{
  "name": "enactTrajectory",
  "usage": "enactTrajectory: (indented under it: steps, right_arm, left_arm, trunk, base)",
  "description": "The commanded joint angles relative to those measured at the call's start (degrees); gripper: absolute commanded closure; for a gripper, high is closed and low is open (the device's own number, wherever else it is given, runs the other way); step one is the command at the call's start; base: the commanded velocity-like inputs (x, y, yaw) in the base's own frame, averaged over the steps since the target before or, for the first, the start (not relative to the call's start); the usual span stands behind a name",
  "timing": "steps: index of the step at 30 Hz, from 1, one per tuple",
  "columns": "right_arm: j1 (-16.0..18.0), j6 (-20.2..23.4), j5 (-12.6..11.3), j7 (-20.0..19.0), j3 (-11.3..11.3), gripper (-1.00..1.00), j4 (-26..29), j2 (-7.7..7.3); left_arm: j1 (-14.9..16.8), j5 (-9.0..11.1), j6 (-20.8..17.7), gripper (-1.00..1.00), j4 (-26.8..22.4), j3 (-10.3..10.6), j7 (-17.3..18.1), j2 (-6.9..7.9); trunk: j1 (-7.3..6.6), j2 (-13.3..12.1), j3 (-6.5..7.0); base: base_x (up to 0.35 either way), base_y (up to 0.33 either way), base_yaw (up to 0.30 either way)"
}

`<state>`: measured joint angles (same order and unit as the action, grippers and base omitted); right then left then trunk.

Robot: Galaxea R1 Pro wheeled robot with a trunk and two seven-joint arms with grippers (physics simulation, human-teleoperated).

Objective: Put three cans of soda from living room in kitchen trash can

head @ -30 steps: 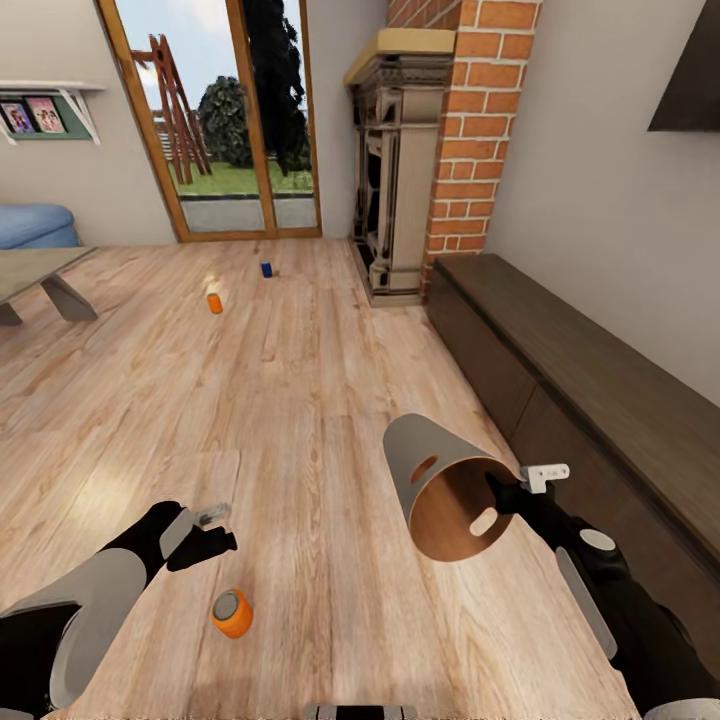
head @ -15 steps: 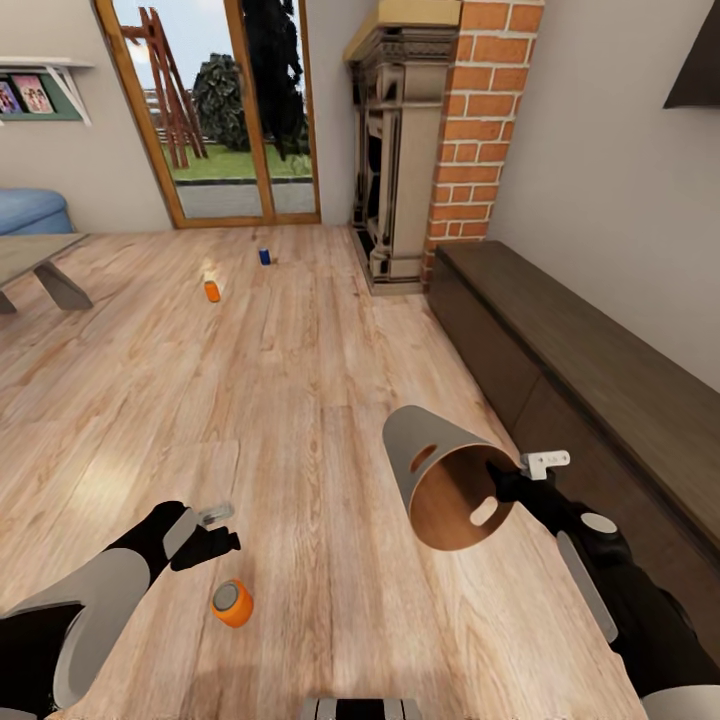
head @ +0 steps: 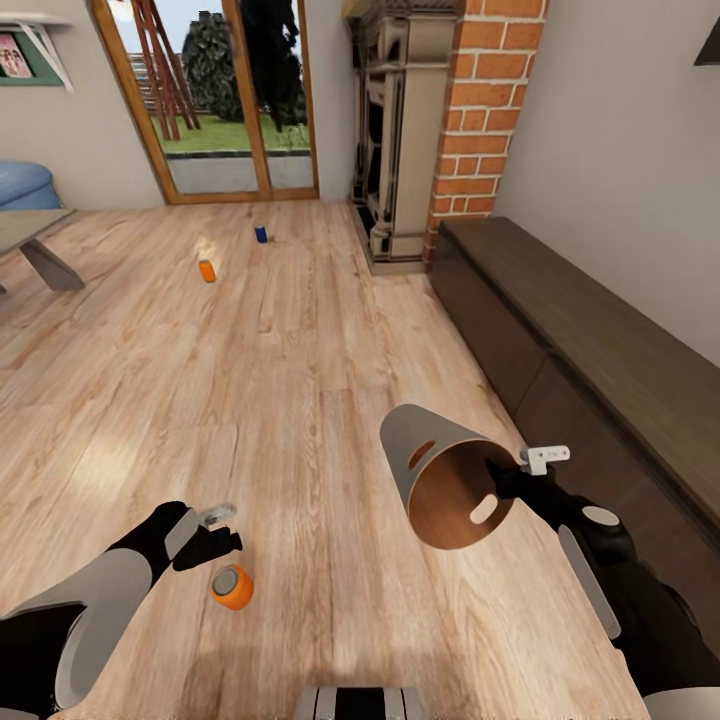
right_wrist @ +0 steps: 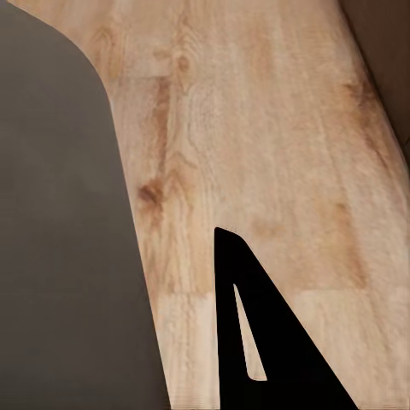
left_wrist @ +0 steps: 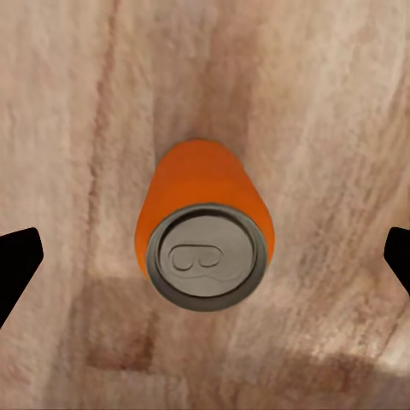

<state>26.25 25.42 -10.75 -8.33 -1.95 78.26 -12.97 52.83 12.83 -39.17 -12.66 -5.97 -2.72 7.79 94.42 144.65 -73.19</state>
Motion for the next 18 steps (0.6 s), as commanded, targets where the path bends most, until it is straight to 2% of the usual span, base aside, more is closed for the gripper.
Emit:
enactTrajectory:
  steps: [1,5,18]
  right_arm:
    - [0.03,0.07,-0.42,-0.02,0.02,1.00,0.11,0.02]
    - [0.03,0.17,-0.42,-0.02,0.02,1.00,0.18,0.05]
    - [0.01,0.24,-0.42,-0.02,0.02,1.00,0.94,0.17]
  left_arm:
    - [-0.02,0.00,0.03,-1.00,0.00,0.00,0.00,-0.01]
    - [-0.33,-0.05,0.10,-1.00,0.00,0.00,-0.01,-0.08]
    - [-0.85,0.00,0.35,-1.00,0.00,0.06,-0.02,-0.14]
  trunk:
    - [0.01,0.02,-0.22]
    - [0.12,0.08,-1.11]
    - [0.12,0.08,-1.11]
  base:
    - [0.000,0.000,0.000]
    - [0.000,0.000,0.000]
    - [0.000,0.000,0.000]
